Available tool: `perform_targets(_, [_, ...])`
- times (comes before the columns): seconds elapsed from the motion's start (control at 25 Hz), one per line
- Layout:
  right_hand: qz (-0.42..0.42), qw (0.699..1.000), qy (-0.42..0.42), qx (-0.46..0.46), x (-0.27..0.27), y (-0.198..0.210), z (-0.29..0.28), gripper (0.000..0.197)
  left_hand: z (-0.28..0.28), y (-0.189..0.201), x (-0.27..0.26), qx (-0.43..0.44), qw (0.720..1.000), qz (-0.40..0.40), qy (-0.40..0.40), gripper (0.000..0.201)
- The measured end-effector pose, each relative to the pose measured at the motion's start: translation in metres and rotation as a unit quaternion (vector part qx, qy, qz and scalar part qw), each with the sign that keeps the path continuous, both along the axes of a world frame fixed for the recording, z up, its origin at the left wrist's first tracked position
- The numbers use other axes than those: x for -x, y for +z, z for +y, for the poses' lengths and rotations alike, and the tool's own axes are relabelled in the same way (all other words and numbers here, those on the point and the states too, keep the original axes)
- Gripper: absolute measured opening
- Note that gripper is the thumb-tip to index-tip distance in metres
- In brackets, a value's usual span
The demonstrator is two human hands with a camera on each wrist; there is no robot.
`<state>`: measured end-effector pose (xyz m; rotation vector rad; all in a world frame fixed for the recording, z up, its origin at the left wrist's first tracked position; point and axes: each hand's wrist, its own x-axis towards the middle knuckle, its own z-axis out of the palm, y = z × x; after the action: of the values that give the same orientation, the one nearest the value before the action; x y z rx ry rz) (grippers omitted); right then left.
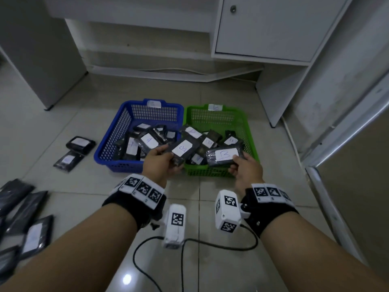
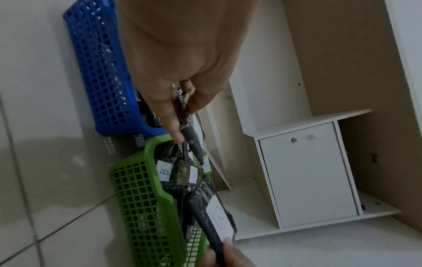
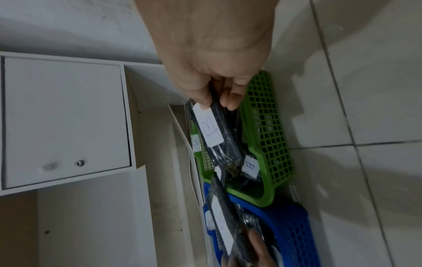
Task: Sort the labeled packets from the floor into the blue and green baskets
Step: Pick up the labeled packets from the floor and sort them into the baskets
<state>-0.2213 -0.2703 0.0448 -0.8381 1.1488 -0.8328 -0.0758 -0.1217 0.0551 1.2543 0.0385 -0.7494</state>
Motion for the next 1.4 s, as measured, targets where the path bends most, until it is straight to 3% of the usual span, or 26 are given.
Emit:
perform_targets(0.2, [-0.034,0.999,-0.009,-0.018,-0.007,-0.004,-0.03,0.036,-0.025,-0.011,-0.01,0.015,0.997,0.005,0.072,0.032])
perform_targets(0.32, [-0.036,0.999,-0.009,-0.026,-0.015,-0.01,-0.033,0.034,-0.031,-0.019,-0.009,0.029,0.996,-0.009,0.087,0.024])
perform_targets(0.44, [-0.055,0.998,-0.001,-0.044,-0.024,-0.012,-0.041,0.038,-0.044,-0.029,-0.004,0.006,0.999,-0.019,0.043,0.022])
perform_targets(0.56, [-0.088,0.994,0.044,-0.044,-0.029,-0.017,-0.053,0.051,-0.06,-0.043,-0.001,-0.05,0.992,-0.089,-0.071,0.045])
perform_targets(0.64, [-0.007,0.995,0.1,0.031,-0.028,-0.025,-0.059,0.054,-0.069,-0.047,0.001,-0.138,0.952,-0.215,-0.171,0.056])
perform_targets(0.72, [0.107,0.974,0.154,0.127,-0.024,-0.032,-0.058,0.04,-0.076,-0.045,0.003,-0.193,0.904,-0.304,-0.232,0.061])
perform_targets(0.8, [0.164,0.95,0.201,0.172,-0.021,-0.036,-0.058,0.033,-0.085,-0.04,0.003,-0.206,0.892,-0.316,-0.25,0.065])
perform_targets(0.92, [0.167,0.921,0.293,0.197,-0.029,-0.034,-0.068,0.042,-0.101,-0.038,-0.005,-0.199,0.881,-0.317,-0.29,0.075])
perform_targets(1.04, [0.224,0.882,0.304,0.282,-0.032,-0.034,-0.078,0.042,-0.105,-0.047,-0.008,-0.234,0.841,-0.406,-0.27,0.064])
perform_targets(1.12, [0.283,0.856,0.261,0.346,-0.021,-0.034,-0.071,0.029,-0.089,-0.057,0.001,-0.273,0.789,-0.507,-0.213,0.036])
perform_targets(1.16, [0.305,0.842,0.25,0.368,-0.013,-0.034,-0.065,0.021,-0.078,-0.059,0.006,-0.291,0.747,-0.562,-0.205,0.024])
perform_targets(1.24, [0.338,0.812,0.267,0.394,0.002,-0.04,-0.054,0.015,-0.055,-0.066,0.013,-0.319,0.664,-0.637,-0.229,0.017])
perform_targets(1.28, [0.353,0.793,0.288,0.404,0.009,-0.044,-0.05,0.018,-0.046,-0.07,0.011,-0.323,0.637,-0.654,-0.25,0.019])
perform_targets(1.4, [0.39,0.751,0.344,0.406,0.025,-0.054,-0.036,0.034,-0.023,-0.068,0.007,-0.283,0.618,-0.654,-0.333,0.041])
